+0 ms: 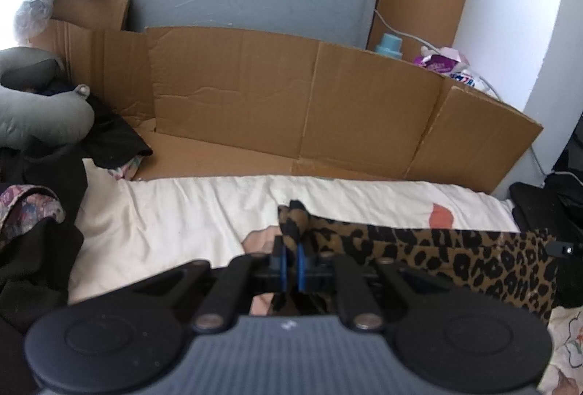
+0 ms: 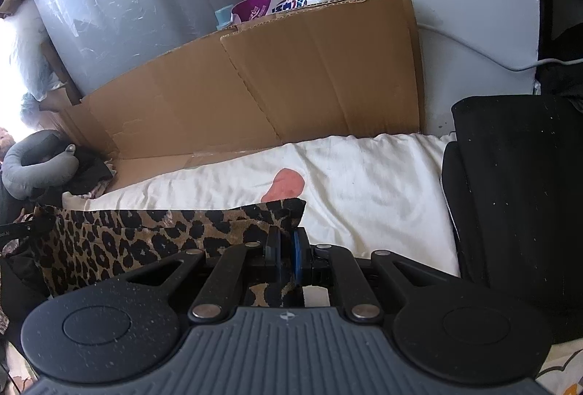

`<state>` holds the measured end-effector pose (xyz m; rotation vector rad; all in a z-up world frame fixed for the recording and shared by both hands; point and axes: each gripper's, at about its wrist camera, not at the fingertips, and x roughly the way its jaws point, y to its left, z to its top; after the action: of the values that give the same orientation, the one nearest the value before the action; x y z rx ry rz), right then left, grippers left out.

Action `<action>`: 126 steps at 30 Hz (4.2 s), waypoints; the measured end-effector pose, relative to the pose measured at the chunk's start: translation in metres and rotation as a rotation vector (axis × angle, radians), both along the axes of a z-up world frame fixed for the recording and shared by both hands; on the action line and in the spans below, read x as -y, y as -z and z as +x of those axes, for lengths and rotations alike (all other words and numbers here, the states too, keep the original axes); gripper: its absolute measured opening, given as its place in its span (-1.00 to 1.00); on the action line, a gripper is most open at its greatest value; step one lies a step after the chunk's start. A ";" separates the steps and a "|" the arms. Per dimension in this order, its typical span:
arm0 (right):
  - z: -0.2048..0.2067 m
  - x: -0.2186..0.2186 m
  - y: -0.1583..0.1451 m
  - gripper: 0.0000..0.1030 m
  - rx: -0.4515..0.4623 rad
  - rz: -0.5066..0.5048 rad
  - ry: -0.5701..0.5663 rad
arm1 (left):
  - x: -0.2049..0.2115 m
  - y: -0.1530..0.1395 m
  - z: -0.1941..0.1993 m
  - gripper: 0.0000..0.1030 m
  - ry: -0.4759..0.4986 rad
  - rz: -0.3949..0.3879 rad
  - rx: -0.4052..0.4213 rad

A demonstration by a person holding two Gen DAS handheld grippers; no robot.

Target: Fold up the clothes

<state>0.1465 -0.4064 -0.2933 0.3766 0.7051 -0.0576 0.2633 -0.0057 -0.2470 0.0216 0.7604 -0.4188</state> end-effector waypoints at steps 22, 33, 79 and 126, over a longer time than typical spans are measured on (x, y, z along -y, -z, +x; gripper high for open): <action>0.046 -0.002 0.044 -0.90 -0.161 -0.068 -0.056 | 0.009 0.052 0.035 -0.88 -0.010 0.051 -0.139; 0.069 0.001 0.071 -0.90 -0.237 -0.060 -0.066 | 0.019 0.088 0.056 -0.88 0.008 0.089 -0.186; 0.080 -0.097 0.064 -0.63 -0.130 -0.117 -0.232 | 0.115 0.090 -0.001 -0.55 0.224 -0.018 -0.162; 0.092 -0.101 0.092 -0.64 -0.117 -0.158 -0.312 | 0.136 0.112 0.007 -0.57 0.258 0.054 -0.167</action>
<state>0.2386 -0.3055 -0.3855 0.1098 0.8618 0.1606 0.2705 -0.1420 -0.3587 0.1377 0.9381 -0.6508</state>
